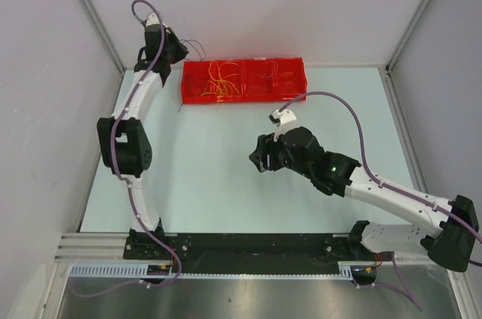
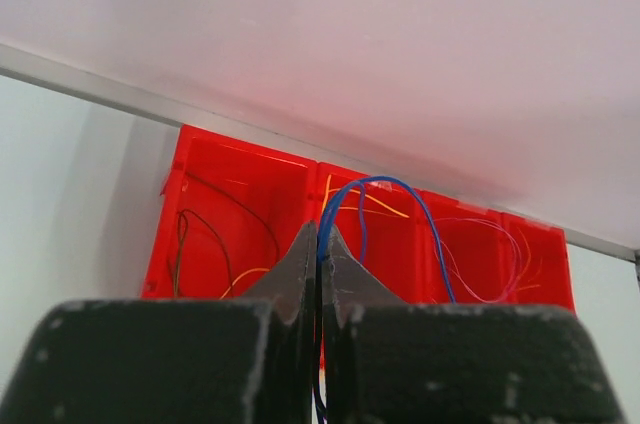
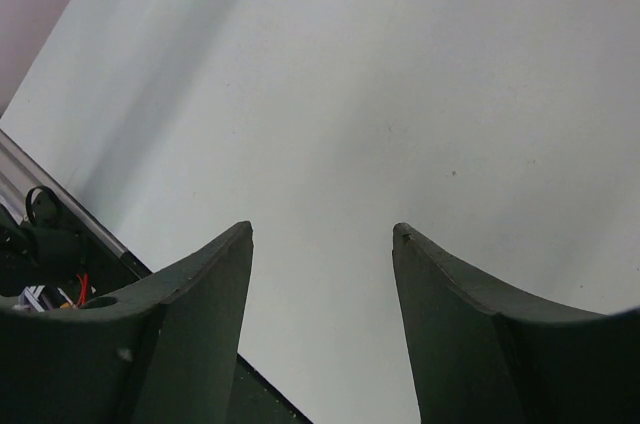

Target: Untangle the cables

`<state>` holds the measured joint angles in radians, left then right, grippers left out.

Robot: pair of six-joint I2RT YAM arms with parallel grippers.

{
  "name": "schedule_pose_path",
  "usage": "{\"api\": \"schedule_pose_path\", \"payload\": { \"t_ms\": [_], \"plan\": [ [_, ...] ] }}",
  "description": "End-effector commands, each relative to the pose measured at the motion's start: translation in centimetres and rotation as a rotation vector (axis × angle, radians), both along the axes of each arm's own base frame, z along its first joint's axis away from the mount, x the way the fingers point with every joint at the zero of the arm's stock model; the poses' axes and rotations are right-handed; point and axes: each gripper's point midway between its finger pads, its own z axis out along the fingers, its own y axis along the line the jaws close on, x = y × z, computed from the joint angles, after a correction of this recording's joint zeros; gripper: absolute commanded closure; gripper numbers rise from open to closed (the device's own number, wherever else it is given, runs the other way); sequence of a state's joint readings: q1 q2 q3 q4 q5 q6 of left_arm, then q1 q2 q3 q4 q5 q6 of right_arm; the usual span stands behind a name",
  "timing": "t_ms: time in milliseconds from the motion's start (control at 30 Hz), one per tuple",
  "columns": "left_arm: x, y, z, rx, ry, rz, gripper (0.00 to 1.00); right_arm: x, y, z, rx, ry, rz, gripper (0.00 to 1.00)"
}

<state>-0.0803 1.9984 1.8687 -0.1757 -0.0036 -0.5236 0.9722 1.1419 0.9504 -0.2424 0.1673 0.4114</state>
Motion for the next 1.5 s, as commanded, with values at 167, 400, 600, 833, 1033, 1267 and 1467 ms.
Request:
{"api": "schedule_pose_path", "payload": {
  "t_ms": [167, 400, 600, 833, 1033, 1267, 1467],
  "plan": [
    [5.2, -0.6, -0.3, -0.125, -0.112, -0.003, 1.00, -0.6, -1.3, 0.6, 0.017, -0.004, -0.006, 0.37],
    [6.3, -0.8, -1.7, -0.132, -0.095, -0.008, 0.45, -0.2, -1.3, -0.2, 0.004, 0.008, -0.006, 0.37],
    [5.0, 1.1, -1.1, -0.092, -0.062, 0.076, 0.06, -0.1, -1.1, -0.1, 0.009, 0.006, 0.001, 0.37],
    [0.2, 2.1, 2.7, -0.120, -0.033, 0.131, 0.05, 0.2, 0.1, 3.8, 0.172, -0.012, 0.031, 0.35],
    [-7.0, 1.1, 3.9, -0.212, -0.051, 0.084, 0.05, 2.5, -0.3, 12.7, 0.685, 0.288, -0.253, 0.21],
    [-14.3, 1.0, 1.8, -0.163, -0.002, 0.036, 0.05, 1.9, 2.3, 13.6, 0.774, 0.637, -0.346, 0.20],
    [-19.6, 1.5, -2.0, -0.087, 0.062, 0.012, 0.05, 2.6, 4.2, 14.0, 0.843, 0.671, -0.344, 0.20]
  ]
}}
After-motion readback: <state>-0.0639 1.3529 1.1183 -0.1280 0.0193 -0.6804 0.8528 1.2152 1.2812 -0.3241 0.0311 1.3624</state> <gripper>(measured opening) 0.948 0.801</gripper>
